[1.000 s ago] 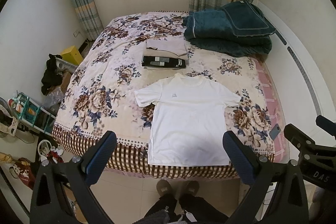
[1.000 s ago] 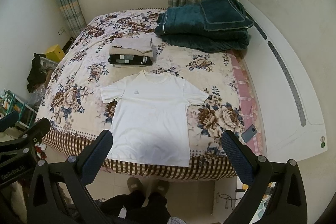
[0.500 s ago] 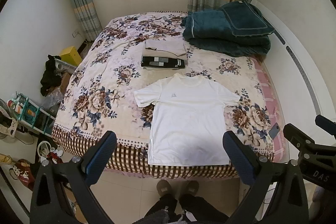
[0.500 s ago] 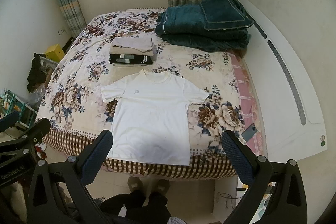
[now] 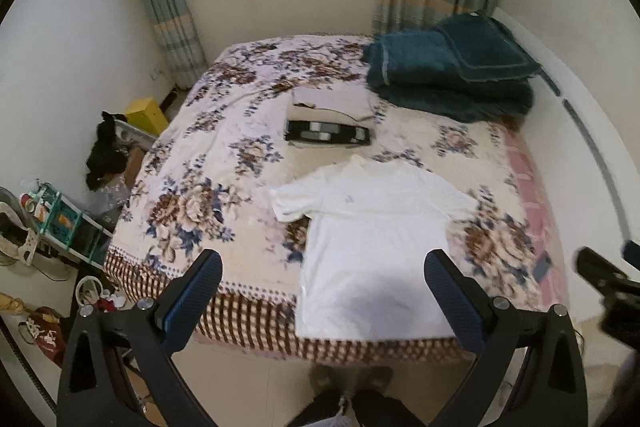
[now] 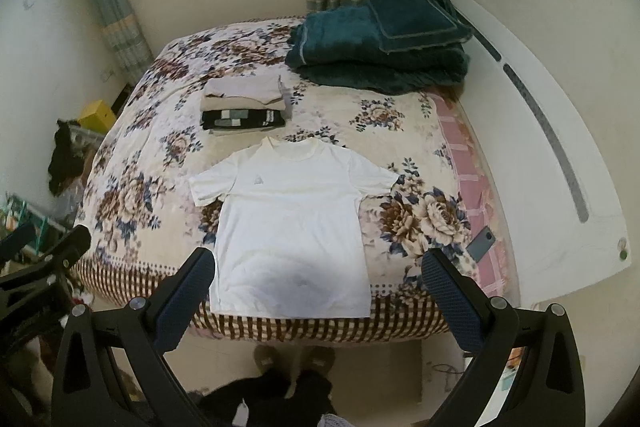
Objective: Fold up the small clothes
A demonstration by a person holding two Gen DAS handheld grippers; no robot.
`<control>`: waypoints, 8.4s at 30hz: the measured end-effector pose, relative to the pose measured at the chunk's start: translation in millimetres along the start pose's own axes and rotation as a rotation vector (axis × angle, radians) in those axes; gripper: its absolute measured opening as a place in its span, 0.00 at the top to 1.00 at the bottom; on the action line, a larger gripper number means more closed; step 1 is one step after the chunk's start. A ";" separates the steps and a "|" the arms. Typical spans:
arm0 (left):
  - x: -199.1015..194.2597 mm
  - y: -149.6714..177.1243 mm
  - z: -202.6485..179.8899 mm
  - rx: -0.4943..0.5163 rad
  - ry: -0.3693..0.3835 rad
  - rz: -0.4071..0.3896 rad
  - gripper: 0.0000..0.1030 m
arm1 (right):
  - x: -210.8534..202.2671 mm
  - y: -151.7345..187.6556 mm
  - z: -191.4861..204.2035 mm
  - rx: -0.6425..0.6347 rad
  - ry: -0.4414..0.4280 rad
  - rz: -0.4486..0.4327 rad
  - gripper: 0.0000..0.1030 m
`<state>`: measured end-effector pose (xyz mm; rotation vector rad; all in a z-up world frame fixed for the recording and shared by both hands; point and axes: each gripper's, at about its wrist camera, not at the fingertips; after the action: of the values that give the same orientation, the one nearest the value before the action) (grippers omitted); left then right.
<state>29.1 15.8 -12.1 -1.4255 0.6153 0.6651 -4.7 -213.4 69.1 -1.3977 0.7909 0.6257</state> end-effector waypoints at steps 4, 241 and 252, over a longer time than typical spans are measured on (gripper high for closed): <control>55.3 6.9 7.9 -0.001 -0.004 0.041 0.00 | 53.7 18.0 -20.0 0.090 0.061 -0.010 0.00; 414.1 317.5 -340.7 -0.136 0.084 0.680 0.08 | 629.6 117.6 -313.8 0.153 -0.255 0.695 0.48; 392.5 334.2 -339.2 -0.246 0.016 0.544 0.99 | 685.2 84.9 -304.5 0.074 -0.289 0.681 0.48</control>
<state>53.1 -294.1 -545.2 -1.4976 0.9743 1.1904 308.6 -556.1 -525.7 -0.9211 1.0432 1.2763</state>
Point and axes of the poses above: each gripper's, at about its wrist camera, not at the fingertips, and x roughly the way its jaws point, z to its left, y to its underside, and after that the axes turned 9 degrees about -z, right-handed
